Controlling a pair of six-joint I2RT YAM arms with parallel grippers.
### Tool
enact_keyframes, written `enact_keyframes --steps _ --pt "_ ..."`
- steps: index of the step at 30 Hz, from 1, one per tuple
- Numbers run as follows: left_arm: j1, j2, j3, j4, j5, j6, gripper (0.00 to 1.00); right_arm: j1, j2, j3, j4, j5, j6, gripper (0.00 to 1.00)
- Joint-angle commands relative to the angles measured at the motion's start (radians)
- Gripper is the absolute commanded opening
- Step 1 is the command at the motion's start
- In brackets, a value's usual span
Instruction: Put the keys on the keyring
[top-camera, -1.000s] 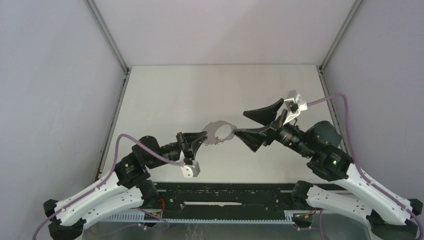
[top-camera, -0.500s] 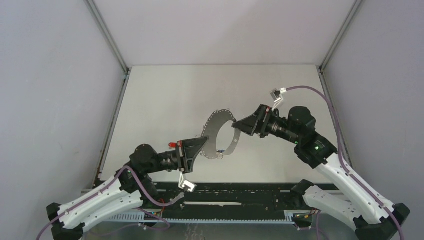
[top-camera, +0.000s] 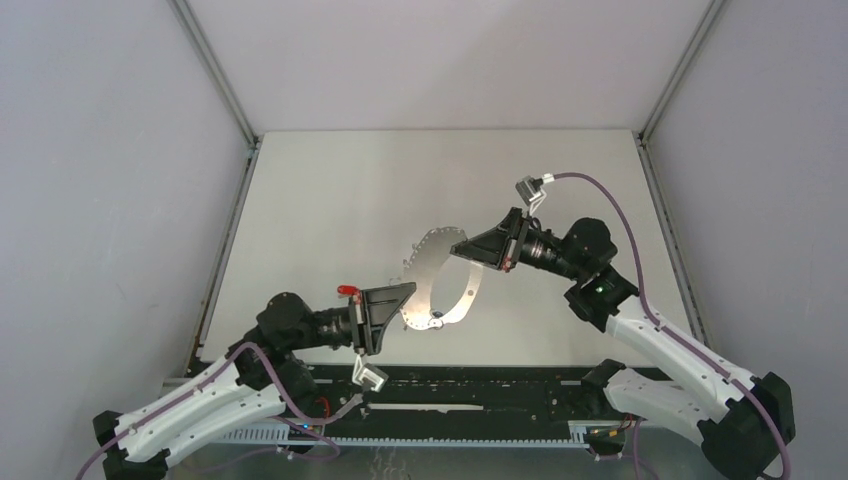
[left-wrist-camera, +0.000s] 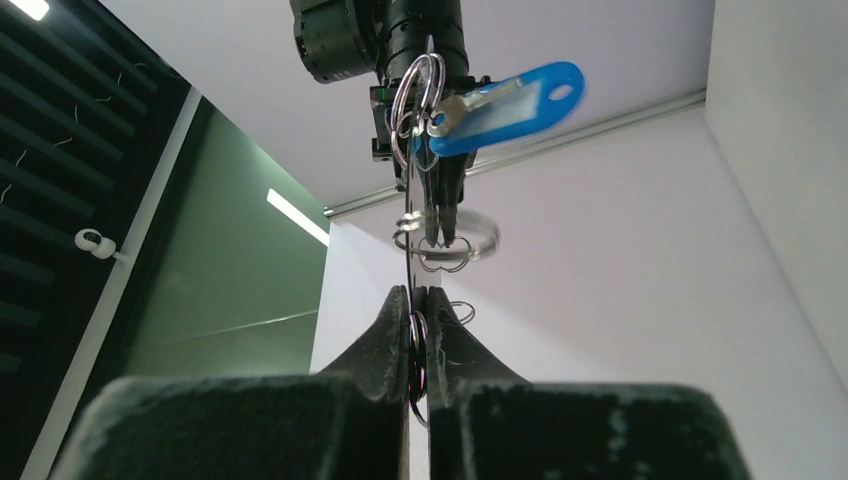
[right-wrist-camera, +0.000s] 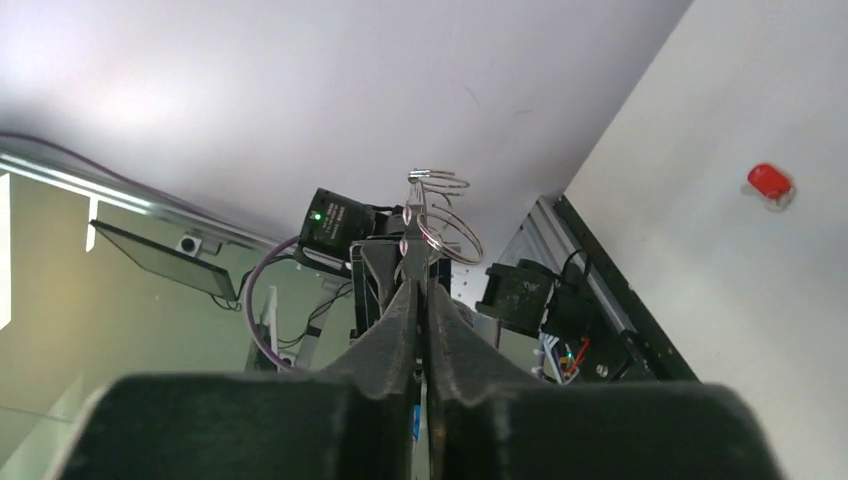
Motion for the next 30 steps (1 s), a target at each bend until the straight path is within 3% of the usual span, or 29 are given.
enact_keyframes --steps 1,2,3,5,6,11,13,17,23,30 --pt "0.003 0.001 -0.018 -0.007 0.059 0.020 0.01 0.006 0.015 -0.003 0.195 -0.037 0.035 0.04" --pt "0.002 0.002 -0.016 -0.017 0.047 0.002 0.08 0.007 0.012 -0.004 0.190 -0.037 0.022 0.00" --pt "0.002 0.002 -0.010 -0.027 0.030 -0.044 0.28 0.006 0.006 -0.004 0.181 -0.038 -0.001 0.00" --pt "0.002 0.000 0.022 -0.088 -0.014 -0.187 0.87 0.001 -0.017 0.001 0.137 -0.044 -0.076 0.00" --pt "-0.002 -0.003 0.054 -0.147 -0.038 -0.299 0.98 -0.002 -0.030 0.013 0.088 -0.049 -0.148 0.00" --pt "-0.018 0.063 0.290 -0.413 -0.112 -1.094 1.00 0.009 -0.075 0.106 -0.237 -0.048 -0.591 0.00" --pt "-0.019 0.085 0.367 -0.495 -0.078 -1.266 1.00 0.032 -0.086 0.126 -0.322 -0.031 -0.750 0.00" --pt "-0.018 0.080 0.380 -0.536 0.005 -1.466 1.00 0.067 -0.099 0.141 -0.394 -0.018 -0.935 0.00" --pt "-0.012 0.172 0.421 -0.404 -0.117 -1.749 0.99 0.162 -0.107 0.177 -0.421 0.000 -1.082 0.00" --pt "0.046 0.287 0.492 -0.359 -0.084 -1.917 0.86 0.279 -0.097 0.193 -0.425 0.018 -1.135 0.00"
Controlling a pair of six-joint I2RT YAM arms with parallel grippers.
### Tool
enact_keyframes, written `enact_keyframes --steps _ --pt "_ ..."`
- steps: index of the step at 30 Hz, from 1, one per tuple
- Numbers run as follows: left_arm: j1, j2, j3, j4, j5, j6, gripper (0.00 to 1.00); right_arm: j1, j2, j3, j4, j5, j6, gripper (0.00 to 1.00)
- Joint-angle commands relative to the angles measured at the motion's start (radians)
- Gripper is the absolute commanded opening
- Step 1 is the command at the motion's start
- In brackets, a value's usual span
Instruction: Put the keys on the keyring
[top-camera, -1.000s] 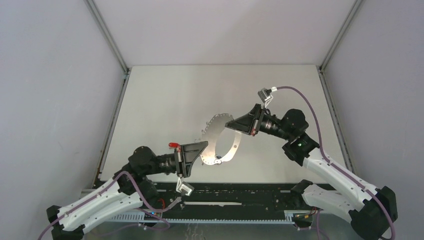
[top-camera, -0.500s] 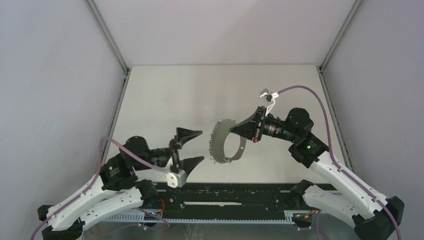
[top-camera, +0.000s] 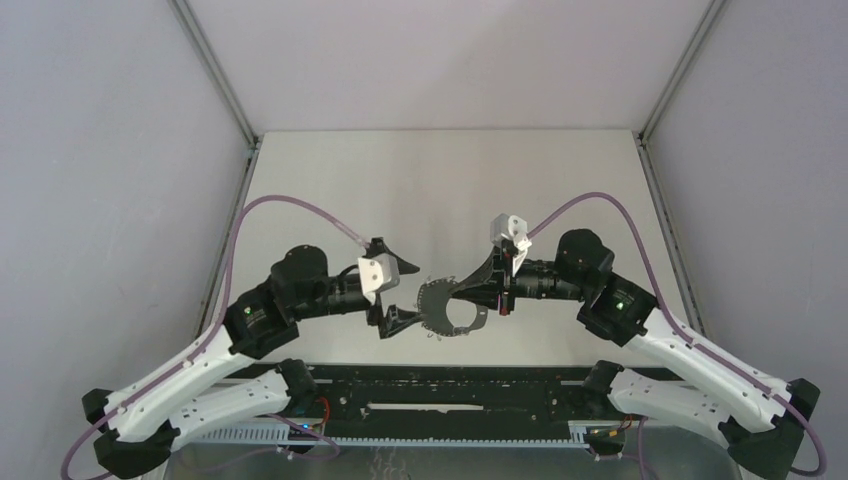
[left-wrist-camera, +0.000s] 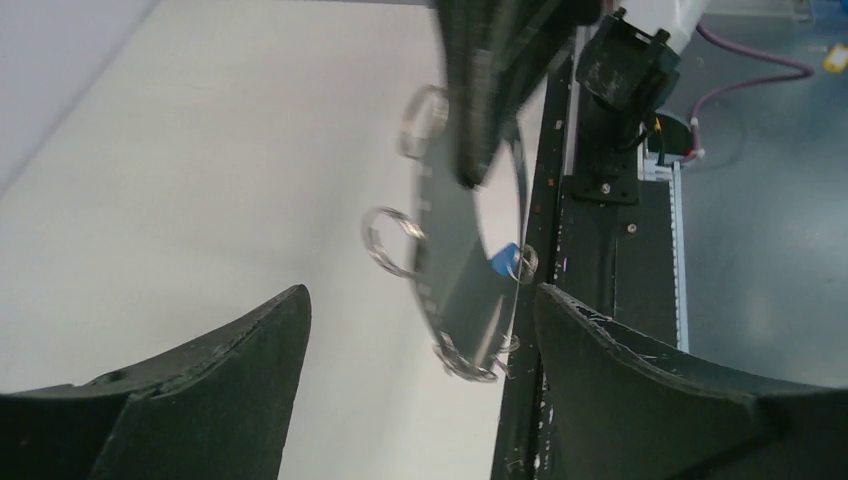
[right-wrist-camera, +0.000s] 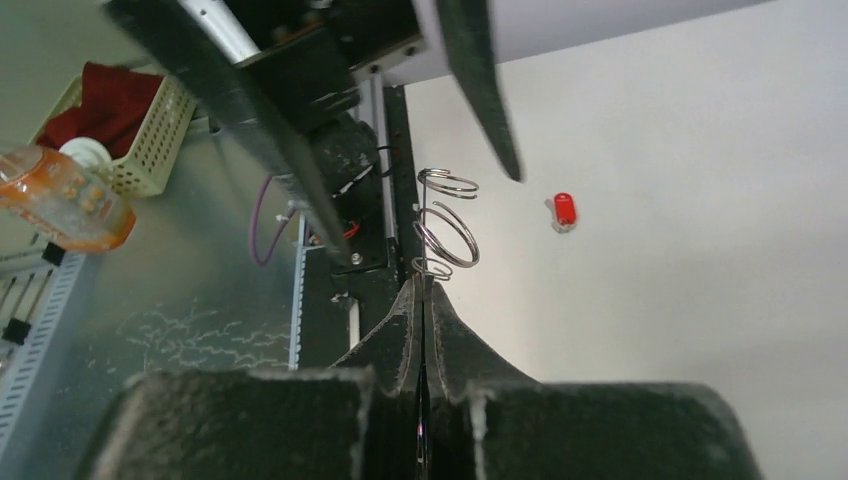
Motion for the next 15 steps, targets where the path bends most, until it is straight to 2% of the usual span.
enact_keyframes --steps 1,5,13,15 --pt "0.043 0.025 0.070 0.062 0.023 -0.169 0.85 0.063 -0.005 0.048 0.023 0.018 -0.075 0.00" --pt "0.055 0.029 0.080 0.071 0.077 -0.168 0.79 0.103 0.019 0.065 0.002 0.032 -0.104 0.00" --pt "0.059 0.042 0.083 0.065 0.171 -0.144 0.45 0.139 0.059 0.076 0.029 0.046 -0.106 0.00" --pt "0.061 0.048 0.087 0.060 0.185 -0.146 0.42 0.150 0.066 0.076 0.040 0.051 -0.107 0.00"
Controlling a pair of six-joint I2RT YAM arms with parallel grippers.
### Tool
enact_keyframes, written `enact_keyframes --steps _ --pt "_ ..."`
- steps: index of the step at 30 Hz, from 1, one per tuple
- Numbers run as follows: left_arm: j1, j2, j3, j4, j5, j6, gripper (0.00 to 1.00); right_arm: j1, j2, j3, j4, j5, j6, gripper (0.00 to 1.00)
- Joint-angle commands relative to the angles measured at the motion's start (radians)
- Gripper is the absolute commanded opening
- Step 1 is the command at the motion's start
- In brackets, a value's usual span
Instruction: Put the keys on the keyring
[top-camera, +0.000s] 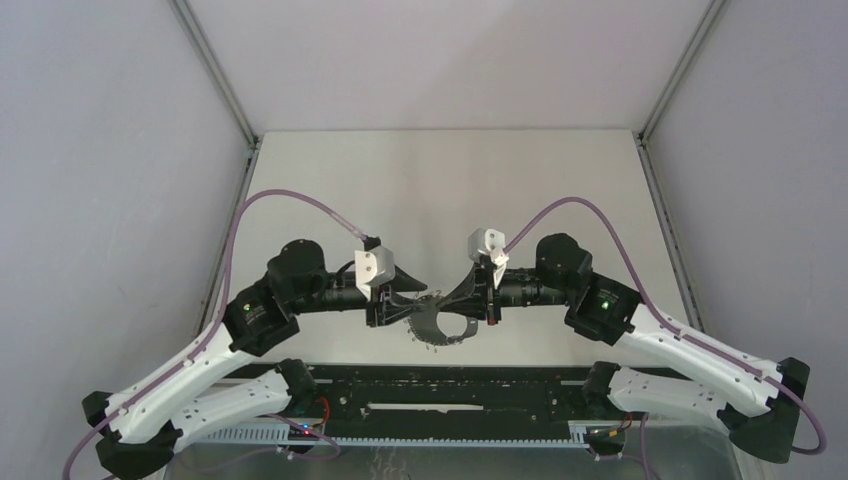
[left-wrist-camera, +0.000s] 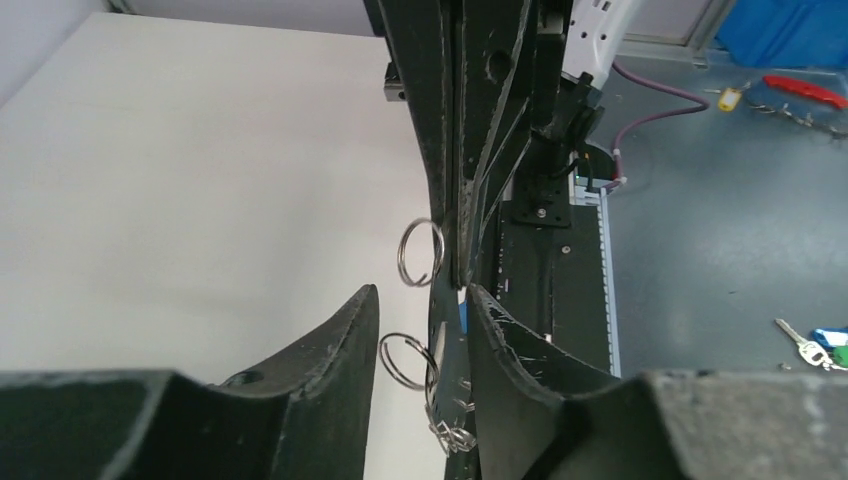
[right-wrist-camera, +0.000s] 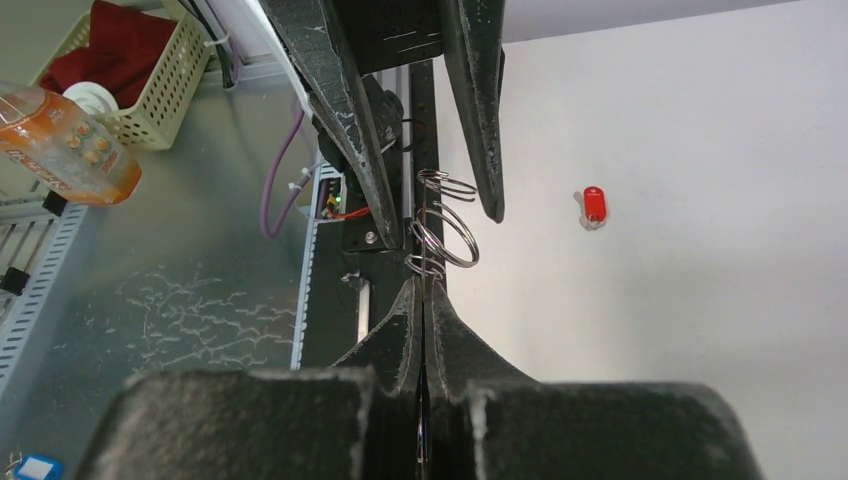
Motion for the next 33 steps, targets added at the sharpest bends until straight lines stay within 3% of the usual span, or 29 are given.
enact_keyframes --steps 1,17,23,27,30,33 --pt "0.010 0.013 0.061 0.019 0.065 -0.012 0.41 0.032 0.012 0.056 0.062 0.027 -0.026 0.00" --pt "0.050 0.024 0.075 0.024 0.092 -0.070 0.17 0.097 0.015 0.055 0.038 0.168 -0.083 0.00" --pt "0.090 0.013 0.058 0.113 0.054 -0.202 0.10 0.126 0.020 0.052 0.055 0.220 -0.085 0.01" --pt "0.107 0.002 0.040 0.146 0.063 -0.237 0.02 0.142 0.018 0.039 0.102 0.221 -0.063 0.16" --pt "0.116 -0.013 0.023 0.174 0.063 -0.248 0.00 0.150 0.015 0.039 0.147 0.214 -0.034 0.38" --pt "0.125 -0.027 0.013 0.187 0.120 -0.212 0.00 0.140 -0.008 0.039 0.169 0.143 -0.001 0.51"
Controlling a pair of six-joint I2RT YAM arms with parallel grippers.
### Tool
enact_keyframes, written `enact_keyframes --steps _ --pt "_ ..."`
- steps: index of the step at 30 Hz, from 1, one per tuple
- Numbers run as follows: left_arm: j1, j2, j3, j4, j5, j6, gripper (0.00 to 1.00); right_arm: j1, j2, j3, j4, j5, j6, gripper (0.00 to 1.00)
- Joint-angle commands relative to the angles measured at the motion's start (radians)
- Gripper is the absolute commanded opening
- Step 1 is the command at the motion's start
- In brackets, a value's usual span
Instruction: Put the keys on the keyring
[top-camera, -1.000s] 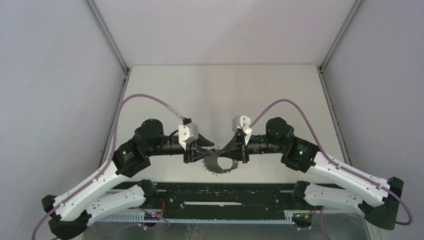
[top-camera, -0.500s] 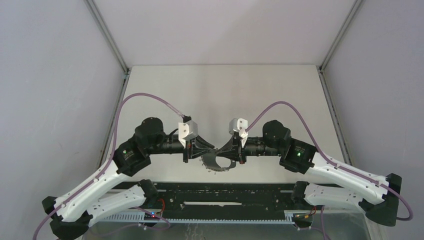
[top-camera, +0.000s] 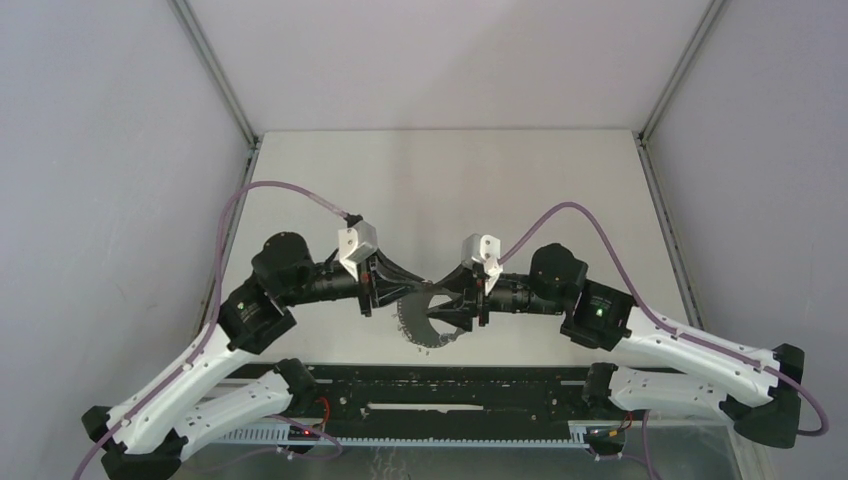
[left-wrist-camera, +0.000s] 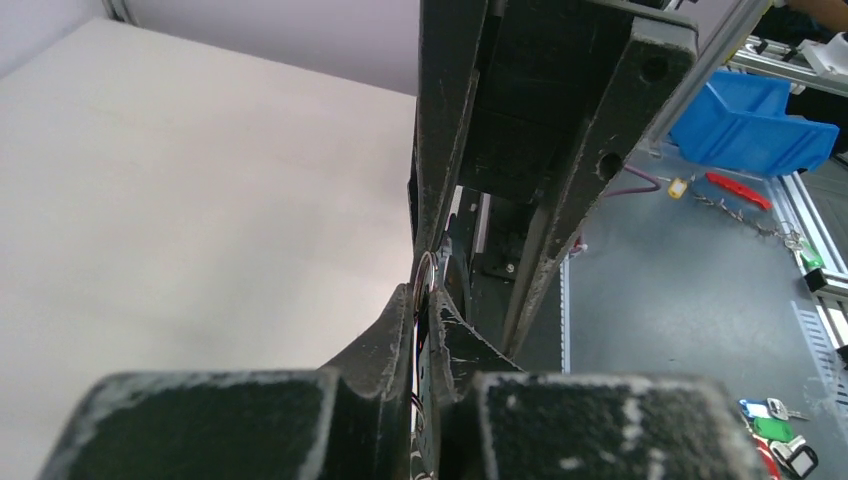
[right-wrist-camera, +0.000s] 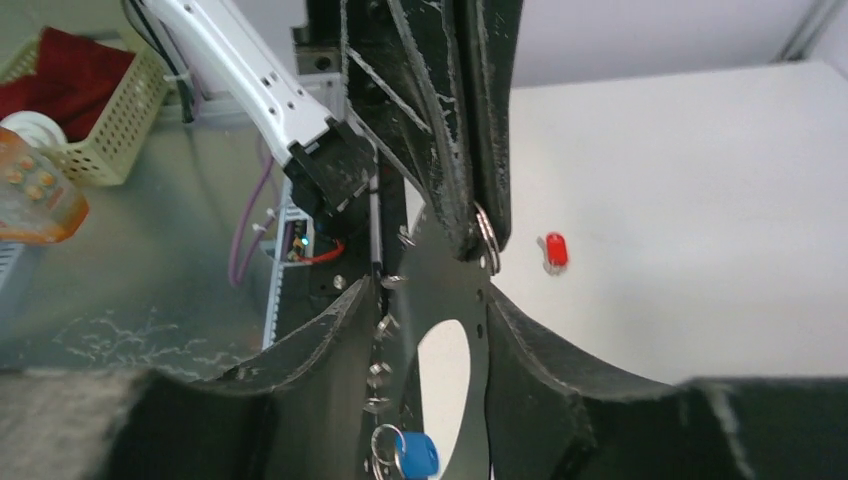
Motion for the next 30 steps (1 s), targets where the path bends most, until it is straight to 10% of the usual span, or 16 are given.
enact_keyframes --steps 1,10,30 --pt "0.021 -0.032 0.005 0.106 0.069 0.017 0.00 -0.006 -0.052 0.030 0.094 -0.108 0.044 0.53" --pt "0.023 -0.063 -0.005 0.057 0.317 0.169 0.00 -0.254 -0.148 0.041 0.153 -0.452 0.192 0.64" --pt "0.024 -0.044 0.011 0.205 0.382 0.057 0.00 0.124 -0.057 0.100 0.013 0.093 -0.305 0.59"
